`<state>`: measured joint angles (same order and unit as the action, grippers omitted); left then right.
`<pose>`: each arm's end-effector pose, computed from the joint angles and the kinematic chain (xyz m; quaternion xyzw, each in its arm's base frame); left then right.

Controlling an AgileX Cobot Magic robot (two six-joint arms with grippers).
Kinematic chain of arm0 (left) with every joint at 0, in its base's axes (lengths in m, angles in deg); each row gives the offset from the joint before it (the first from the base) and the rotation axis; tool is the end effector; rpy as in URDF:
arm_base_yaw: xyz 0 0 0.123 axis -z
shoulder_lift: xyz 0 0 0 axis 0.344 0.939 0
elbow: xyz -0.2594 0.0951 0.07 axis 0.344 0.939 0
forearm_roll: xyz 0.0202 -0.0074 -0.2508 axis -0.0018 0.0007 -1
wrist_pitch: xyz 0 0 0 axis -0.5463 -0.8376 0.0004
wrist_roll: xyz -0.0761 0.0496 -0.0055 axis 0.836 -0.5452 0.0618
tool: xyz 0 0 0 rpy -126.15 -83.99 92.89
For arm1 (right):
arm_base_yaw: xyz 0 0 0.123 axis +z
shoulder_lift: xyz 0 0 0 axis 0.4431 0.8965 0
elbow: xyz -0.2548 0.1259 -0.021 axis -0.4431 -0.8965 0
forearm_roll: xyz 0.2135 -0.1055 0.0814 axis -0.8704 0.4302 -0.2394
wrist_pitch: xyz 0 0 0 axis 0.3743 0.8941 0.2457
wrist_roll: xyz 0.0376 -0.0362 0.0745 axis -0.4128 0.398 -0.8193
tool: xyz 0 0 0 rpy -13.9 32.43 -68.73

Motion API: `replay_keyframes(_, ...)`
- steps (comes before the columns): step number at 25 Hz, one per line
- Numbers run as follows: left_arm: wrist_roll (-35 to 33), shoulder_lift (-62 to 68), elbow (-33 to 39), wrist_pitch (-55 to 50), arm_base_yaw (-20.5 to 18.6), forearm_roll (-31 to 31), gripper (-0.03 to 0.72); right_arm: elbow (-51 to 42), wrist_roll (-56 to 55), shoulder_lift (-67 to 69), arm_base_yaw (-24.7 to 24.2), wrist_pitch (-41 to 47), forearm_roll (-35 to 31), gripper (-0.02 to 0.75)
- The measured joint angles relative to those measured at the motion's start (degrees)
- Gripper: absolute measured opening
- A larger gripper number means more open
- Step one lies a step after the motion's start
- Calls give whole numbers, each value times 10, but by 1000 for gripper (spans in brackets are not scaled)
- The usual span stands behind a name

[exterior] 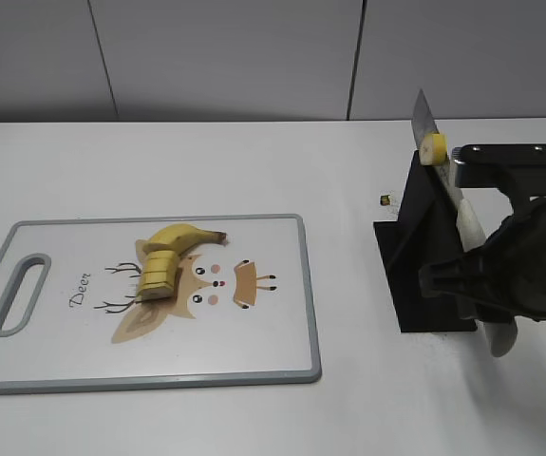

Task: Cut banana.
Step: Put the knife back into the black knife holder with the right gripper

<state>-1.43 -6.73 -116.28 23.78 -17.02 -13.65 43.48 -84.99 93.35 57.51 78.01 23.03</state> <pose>-0.0050 -0.0006 0.2697 0.0709 0.8617 0.0081 0.5024 0.2107 0.1189 0.1929 0.0138 0.9844 0.0546 0.1666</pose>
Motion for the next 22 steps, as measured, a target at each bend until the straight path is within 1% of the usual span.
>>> replay_keyframes(3, 0, 0, 0, 0, 0, 0, 552, 0, 1, 1, 0, 4, -2, 162)
replay_keyframes(5, 0, 0, 0, 0, 0, 0, 552, -1, 1, 2, 0, 19, -6, 184)
replay_keyframes(9, 0, 0, 0, 0, 0, 0, 552, -1, 3, 2, 0, 48, -10, 272)
replay_keyframes(12, 0, 0, 0, 0, 0, 0, 552, -1, 4, -17, 0, 52, -10, 334)
replay_keyframes(19, 0, 0, 0, 0, 0, 0, 552, -1, 9, -106, 0, 44, -10, 532)
replay_keyframes(20, 0, 0, 0, 0, 0, 0, 552, 0, 10, -116, 0, 44, -10, 554)
replay_keyframes(22, 0, 0, 0, 0, 0, 0, 552, 7, 13, -142, 0, 45, -10, 575)
